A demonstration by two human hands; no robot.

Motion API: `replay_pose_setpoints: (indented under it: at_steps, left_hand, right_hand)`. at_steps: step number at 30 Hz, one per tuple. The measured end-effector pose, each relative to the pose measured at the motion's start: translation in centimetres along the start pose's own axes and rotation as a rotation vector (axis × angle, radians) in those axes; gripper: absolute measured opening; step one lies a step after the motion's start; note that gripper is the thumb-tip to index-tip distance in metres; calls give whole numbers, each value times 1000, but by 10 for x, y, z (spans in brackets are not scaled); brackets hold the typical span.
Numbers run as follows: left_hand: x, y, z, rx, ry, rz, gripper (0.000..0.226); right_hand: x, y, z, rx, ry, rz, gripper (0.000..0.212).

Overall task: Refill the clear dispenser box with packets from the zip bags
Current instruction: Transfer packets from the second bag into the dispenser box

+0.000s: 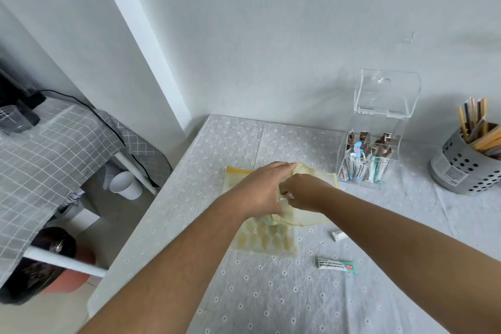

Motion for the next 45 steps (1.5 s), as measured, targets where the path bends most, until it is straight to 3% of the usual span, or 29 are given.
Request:
replay_pose_setpoints:
  at_steps: [4, 11, 14, 19, 23, 30, 35, 45]
  left_hand:
    - [-3, 1, -1, -11, -5, 0, 90]
    - [-4, 3, -5, -12, -2, 3, 88]
    - [-5, 3, -6, -7, 7, -3, 88]
    - [-3, 3, -6, -23, 8, -10, 89]
    - [-1, 2, -7, -26, 11, -9, 91]
    - [-1, 1, -8, -45, 4, -20, 91]
    - [-2, 2, -8, -71, -2, -29, 91]
    - [-13, 16, -2, -136, 46, -31, 86]
  right_hand:
    - [10, 15, 2, -19, 47, -34, 1]
    - [30, 37, 2, -199, 25, -90, 10]
    - [36, 41, 2, -277, 10, -100, 29]
    - [40, 43, 1, -408, -34, -117, 32]
    - [43, 42, -4, -488, -87, -171, 18]
    - [49, 44, -6, -564, -111, -209, 17]
    - [58, 52, -4, -537, -91, -290, 5]
    - [97, 103, -48, -791, -121, -394, 5]
Point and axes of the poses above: each hand's wrist, its own x-axis away from the middle knuckle, its own y-axis out of the back of the hand, z = x × y, the point moved 6 cm from there along -x, towards the middle knuckle, and after that the axes turned 2 degrees about -x, right-handed, at the moved point
